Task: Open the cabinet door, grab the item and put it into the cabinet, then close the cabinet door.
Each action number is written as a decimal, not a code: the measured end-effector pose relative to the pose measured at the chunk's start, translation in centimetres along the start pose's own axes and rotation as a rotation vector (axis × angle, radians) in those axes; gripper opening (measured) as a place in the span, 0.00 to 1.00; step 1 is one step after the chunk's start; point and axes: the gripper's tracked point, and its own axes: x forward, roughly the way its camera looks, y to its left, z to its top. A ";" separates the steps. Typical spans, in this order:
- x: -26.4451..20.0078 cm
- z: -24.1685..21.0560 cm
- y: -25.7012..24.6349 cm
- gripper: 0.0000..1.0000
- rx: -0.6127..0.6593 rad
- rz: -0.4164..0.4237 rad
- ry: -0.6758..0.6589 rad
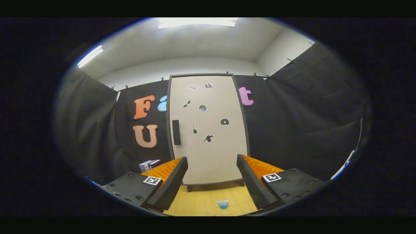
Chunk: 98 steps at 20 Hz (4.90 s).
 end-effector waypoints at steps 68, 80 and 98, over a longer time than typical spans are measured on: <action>14.6 3.1 5.6 0.24 0.003 0.324 0.126; 7.5 6.1 -7.0 0.23 0.012 0.203 0.103; 7.2 7.5 -19.6 0.16 0.046 0.178 0.069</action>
